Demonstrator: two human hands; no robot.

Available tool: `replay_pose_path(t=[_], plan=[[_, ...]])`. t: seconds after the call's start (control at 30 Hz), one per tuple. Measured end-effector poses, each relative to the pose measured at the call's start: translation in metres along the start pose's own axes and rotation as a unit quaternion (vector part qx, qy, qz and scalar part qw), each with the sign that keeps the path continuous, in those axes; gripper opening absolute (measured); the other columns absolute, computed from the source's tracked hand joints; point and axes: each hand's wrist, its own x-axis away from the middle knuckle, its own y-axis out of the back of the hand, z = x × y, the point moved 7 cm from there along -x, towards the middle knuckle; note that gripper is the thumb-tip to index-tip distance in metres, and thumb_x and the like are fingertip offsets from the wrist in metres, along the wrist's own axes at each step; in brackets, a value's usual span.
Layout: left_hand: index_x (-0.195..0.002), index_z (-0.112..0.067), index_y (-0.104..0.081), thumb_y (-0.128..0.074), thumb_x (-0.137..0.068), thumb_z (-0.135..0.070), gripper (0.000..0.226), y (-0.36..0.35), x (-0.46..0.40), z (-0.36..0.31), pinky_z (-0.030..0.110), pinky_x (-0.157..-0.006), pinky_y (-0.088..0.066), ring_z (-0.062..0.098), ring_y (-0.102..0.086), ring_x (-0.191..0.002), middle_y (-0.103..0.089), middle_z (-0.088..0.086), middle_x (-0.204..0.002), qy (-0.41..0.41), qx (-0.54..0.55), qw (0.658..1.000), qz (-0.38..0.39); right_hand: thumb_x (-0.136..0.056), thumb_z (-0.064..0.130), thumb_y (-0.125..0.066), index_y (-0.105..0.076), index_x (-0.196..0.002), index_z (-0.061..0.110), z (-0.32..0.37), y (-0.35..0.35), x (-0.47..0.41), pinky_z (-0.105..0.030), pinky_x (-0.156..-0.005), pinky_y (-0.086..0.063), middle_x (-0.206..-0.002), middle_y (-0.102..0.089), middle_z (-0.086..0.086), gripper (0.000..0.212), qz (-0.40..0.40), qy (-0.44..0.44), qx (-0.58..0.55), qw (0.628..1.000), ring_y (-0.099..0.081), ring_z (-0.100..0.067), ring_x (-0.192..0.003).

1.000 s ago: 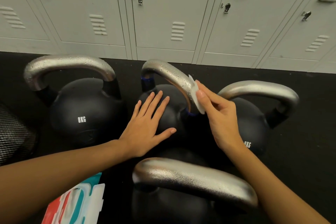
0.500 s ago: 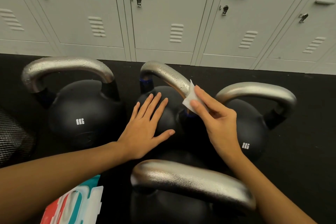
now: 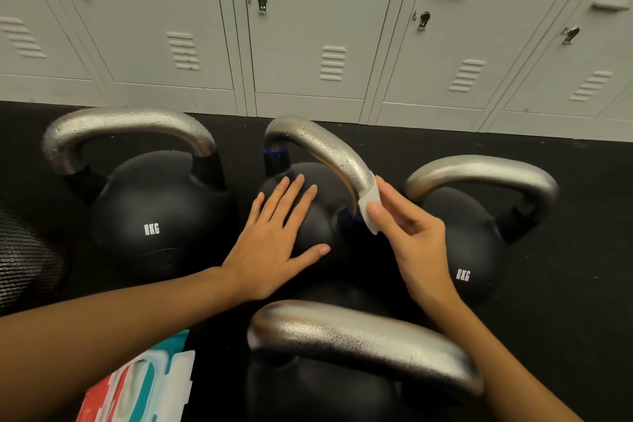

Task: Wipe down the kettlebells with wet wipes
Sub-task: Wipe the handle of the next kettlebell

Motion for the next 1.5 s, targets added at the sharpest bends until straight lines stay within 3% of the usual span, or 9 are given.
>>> replay_pose_path(t=[0.13,0.23,0.43,0.6,0.77,0.97,1.27,1.4,1.5], plan=[[-0.151,-0.029,0.010,-0.018,-0.088,-0.073,0.082,0.000,0.000,0.000,0.046,-0.119,0.001,0.012,0.021,-0.145,0.014,-0.004,-0.160,0.001,-0.005,1.000,0.003,-0.080,0.011,-0.077,-0.065,-0.125,0.015,0.018,-0.004,-0.001,-0.035,-0.103,-0.049,-0.126,-0.068,0.002,0.047,-0.025,0.097,0.100,0.990,-0.061,-0.013,-0.122],[-0.150,-0.030,0.012,-0.019,-0.088,-0.073,0.082,-0.001,0.000,0.000,0.046,-0.119,0.002,0.011,0.022,-0.144,0.016,-0.005,-0.160,0.001,-0.007,1.000,0.004,-0.081,0.012,-0.078,-0.066,-0.124,0.012,0.032,-0.010,-0.009,-0.032,-0.100,-0.051,-0.123,-0.069,0.001,0.045,-0.029,0.149,0.164,0.975,-0.063,-0.011,-0.118],[-0.151,-0.028,0.010,-0.020,-0.089,-0.072,0.082,-0.001,0.001,0.000,0.047,-0.119,0.000,0.012,0.020,-0.145,0.013,-0.003,-0.160,-0.003,-0.010,1.000,-0.002,-0.086,0.017,-0.067,-0.064,-0.126,0.009,0.013,-0.015,-0.030,-0.026,-0.095,-0.052,-0.119,-0.071,-0.001,0.041,0.027,-0.068,-0.070,0.995,-0.064,-0.015,-0.116],[-0.152,-0.027,0.008,-0.019,-0.089,-0.073,0.082,-0.001,0.000,0.000,0.048,-0.119,-0.001,0.013,0.020,-0.145,0.013,-0.003,-0.160,-0.002,-0.005,1.000,-0.001,-0.084,0.014,-0.064,-0.060,-0.130,0.008,-0.003,-0.010,-0.014,-0.025,-0.095,-0.052,-0.126,-0.068,-0.002,0.046,0.013,-0.100,-0.144,0.984,-0.063,-0.015,-0.118],[-0.150,-0.030,0.014,-0.018,-0.088,-0.073,0.082,-0.001,0.000,0.000,0.046,-0.119,0.003,0.011,0.023,-0.144,0.018,-0.005,-0.159,0.002,-0.009,1.000,0.010,-0.080,0.008,-0.074,-0.064,-0.123,0.021,0.017,-0.005,-0.002,-0.025,-0.104,-0.046,-0.128,-0.066,0.007,0.046,-0.016,0.057,0.058,0.997,-0.058,-0.009,-0.125],[-0.149,-0.031,0.015,-0.018,-0.088,-0.073,0.082,0.000,0.000,-0.001,0.045,-0.119,0.003,0.012,0.022,-0.144,0.017,-0.005,-0.159,0.001,-0.009,1.000,0.006,-0.088,0.014,-0.071,-0.064,-0.127,0.017,0.050,-0.032,-0.023,-0.018,-0.109,-0.039,-0.138,-0.057,0.003,0.040,0.033,0.192,0.289,0.937,-0.052,-0.001,-0.129],[-0.149,-0.031,0.014,-0.019,-0.089,-0.073,0.081,0.000,0.001,0.000,0.044,-0.119,0.004,0.013,0.021,-0.145,0.016,-0.005,-0.159,-0.005,-0.003,1.000,0.000,-0.099,0.031,-0.056,-0.070,-0.122,0.018,0.038,-0.028,-0.036,-0.024,-0.099,-0.048,-0.120,-0.070,0.008,0.030,0.025,0.002,0.115,0.993,-0.062,-0.005,-0.117],[-0.149,-0.031,0.014,-0.019,-0.089,-0.073,0.081,0.000,0.000,0.000,0.043,-0.118,0.006,0.012,0.022,-0.144,0.016,-0.004,-0.159,-0.006,-0.004,1.000,0.000,-0.098,0.023,-0.059,-0.063,-0.131,0.017,0.035,-0.018,-0.015,-0.017,-0.103,-0.043,-0.128,-0.065,0.010,0.033,-0.010,0.078,0.179,0.981,-0.055,0.001,-0.124],[-0.150,-0.030,0.013,-0.020,-0.089,-0.072,0.082,0.000,0.001,0.000,0.042,-0.118,0.007,0.012,0.023,-0.144,0.017,-0.004,-0.159,-0.004,-0.010,1.000,0.001,-0.092,0.011,-0.065,-0.056,-0.134,0.010,0.044,-0.022,-0.006,-0.017,-0.106,-0.041,-0.136,-0.059,-0.002,0.042,0.002,0.213,0.295,0.932,-0.052,-0.004,-0.130]])
